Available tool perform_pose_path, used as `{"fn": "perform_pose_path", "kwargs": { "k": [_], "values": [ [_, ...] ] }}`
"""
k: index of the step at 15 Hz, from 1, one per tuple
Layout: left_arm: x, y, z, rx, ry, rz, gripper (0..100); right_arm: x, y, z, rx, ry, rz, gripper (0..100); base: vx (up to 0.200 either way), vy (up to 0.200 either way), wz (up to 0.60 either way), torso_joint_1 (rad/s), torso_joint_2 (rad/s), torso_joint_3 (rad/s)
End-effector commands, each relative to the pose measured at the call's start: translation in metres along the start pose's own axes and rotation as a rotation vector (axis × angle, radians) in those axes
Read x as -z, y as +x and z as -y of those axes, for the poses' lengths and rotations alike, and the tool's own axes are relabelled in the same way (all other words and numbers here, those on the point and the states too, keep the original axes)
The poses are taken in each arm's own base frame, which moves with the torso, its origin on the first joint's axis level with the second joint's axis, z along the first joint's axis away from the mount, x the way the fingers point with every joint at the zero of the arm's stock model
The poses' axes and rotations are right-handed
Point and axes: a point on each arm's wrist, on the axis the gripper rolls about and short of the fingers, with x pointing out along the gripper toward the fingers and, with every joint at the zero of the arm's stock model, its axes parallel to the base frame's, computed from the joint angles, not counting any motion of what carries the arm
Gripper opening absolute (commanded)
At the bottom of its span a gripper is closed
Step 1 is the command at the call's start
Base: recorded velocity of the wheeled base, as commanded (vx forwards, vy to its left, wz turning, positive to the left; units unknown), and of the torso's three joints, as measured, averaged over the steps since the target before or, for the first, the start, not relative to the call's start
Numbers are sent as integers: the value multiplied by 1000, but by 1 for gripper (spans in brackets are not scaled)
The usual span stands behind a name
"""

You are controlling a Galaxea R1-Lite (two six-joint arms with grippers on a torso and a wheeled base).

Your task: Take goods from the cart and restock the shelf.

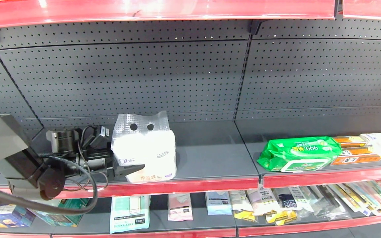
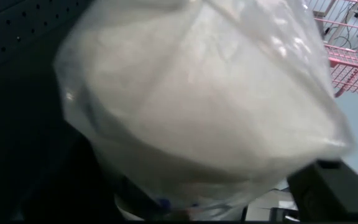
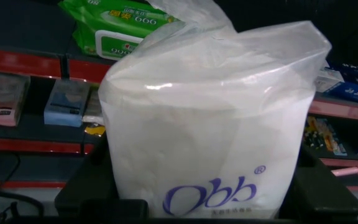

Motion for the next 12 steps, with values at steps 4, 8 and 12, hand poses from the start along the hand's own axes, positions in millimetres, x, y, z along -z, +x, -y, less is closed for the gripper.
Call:
{"fn": "perform_pose_path", "kwargs": {
  "k": [4, 8, 12],
  "values": [
    [-4, -1, -1, -7, -21, 6, 100, 1, 0, 0, 0, -1, 1, 0, 0, 0, 0, 0, 0, 0],
    [-23, -5, -1, -31, 22, 68, 100, 1, 0, 0, -1, -1, 0, 0, 0, 0, 0, 0, 0, 0],
    [-51, -24, 22, -57, -7, 171, 100, 2, 1, -1, -6, -2, -7, 0, 0, 0, 0, 0, 0, 0]
  ]
}}
